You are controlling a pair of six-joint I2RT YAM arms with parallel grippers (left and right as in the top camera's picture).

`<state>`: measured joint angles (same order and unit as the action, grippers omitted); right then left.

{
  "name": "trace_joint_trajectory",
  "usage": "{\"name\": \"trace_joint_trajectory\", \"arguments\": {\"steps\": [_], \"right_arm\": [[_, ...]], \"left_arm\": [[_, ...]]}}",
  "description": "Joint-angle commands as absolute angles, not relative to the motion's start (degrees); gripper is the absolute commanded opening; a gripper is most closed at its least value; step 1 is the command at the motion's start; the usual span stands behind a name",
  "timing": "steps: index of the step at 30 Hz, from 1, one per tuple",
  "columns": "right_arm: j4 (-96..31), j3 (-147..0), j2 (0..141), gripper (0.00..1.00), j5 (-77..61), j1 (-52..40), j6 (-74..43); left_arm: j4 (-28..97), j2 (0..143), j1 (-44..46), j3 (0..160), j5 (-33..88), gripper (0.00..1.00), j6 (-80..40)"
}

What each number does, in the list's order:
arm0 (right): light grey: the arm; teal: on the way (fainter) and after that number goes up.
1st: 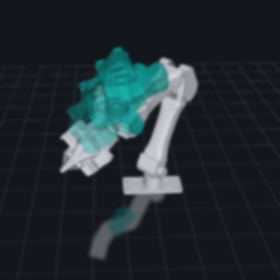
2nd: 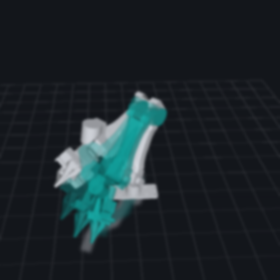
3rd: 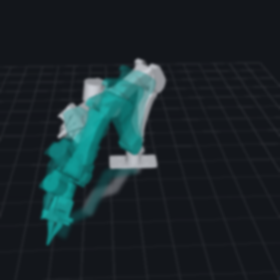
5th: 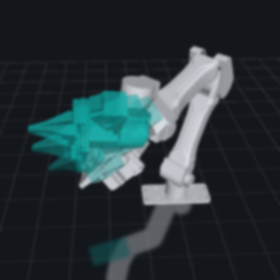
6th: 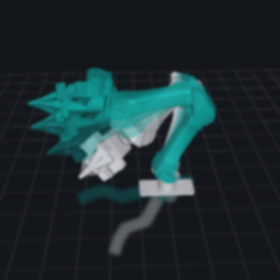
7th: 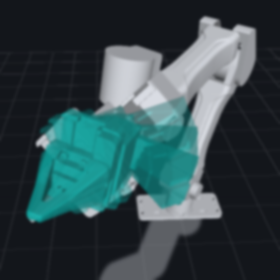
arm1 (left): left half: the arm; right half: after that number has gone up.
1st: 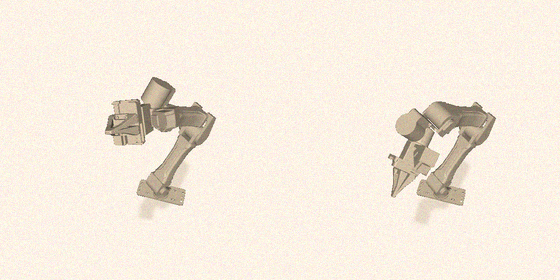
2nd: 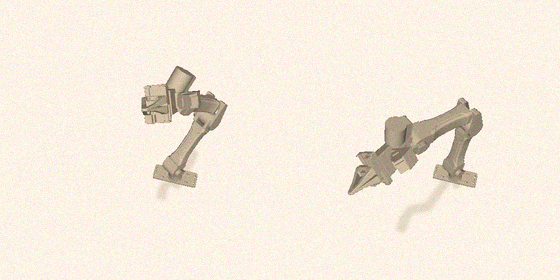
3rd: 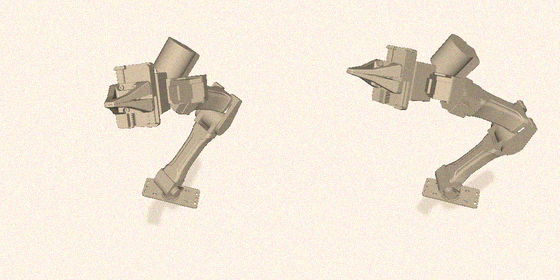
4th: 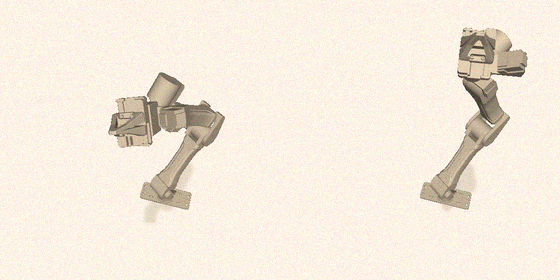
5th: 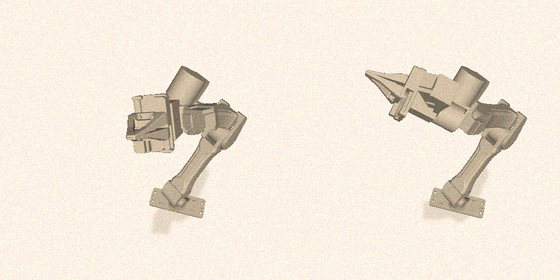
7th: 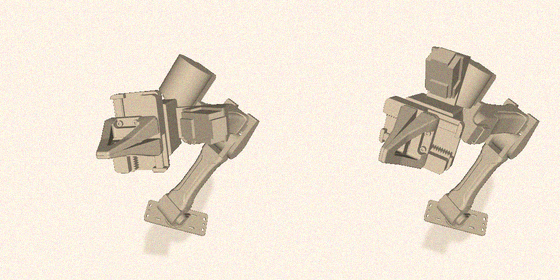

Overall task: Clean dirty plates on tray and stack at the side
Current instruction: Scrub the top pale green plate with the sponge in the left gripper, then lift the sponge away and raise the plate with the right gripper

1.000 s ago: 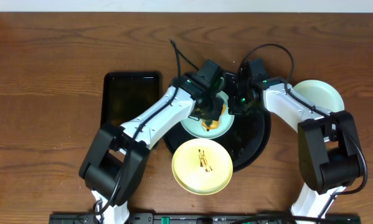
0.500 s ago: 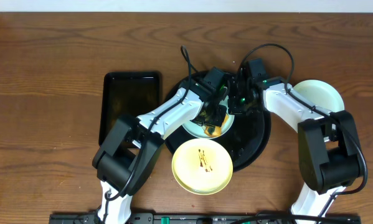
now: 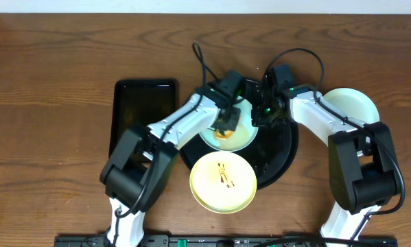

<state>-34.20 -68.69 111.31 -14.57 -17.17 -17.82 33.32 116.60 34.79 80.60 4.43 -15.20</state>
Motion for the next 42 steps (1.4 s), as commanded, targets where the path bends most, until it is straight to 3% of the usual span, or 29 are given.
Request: {"name": "trace_joint_trajectory", "arguments": {"steps": [1,8,14,27,42], "right_arm": [[-35.57,-68.47,111.94,0.01,-11.77,-17.12,-18.41],[-35.62,-68.47,111.94,0.01,-11.77,-17.12,-18.41],[-35.57,-68.47,111.94,0.01,-9.39,-17.1,-18.41],[-33.36,-68.71,111.0,0.01,1.52,-17.06,-17.87],[-33.04,-68.71,93.23,0.01,13.34,-17.34,-8.82]], "left_arm": [[31.64,118.98,30.35,80.75,-2.63,0.08,-15.59],[34.74,117.62,27.31,80.75,2.07,0.07,-15.18],[36.91,108.27,27.33,80.75,8.62,0.08,-13.98],[43.86,94.83,22.57,80.75,7.92,0.08,-14.02],[51.03,94.83,13.58,80.75,7.94,0.08,-14.02]]}}
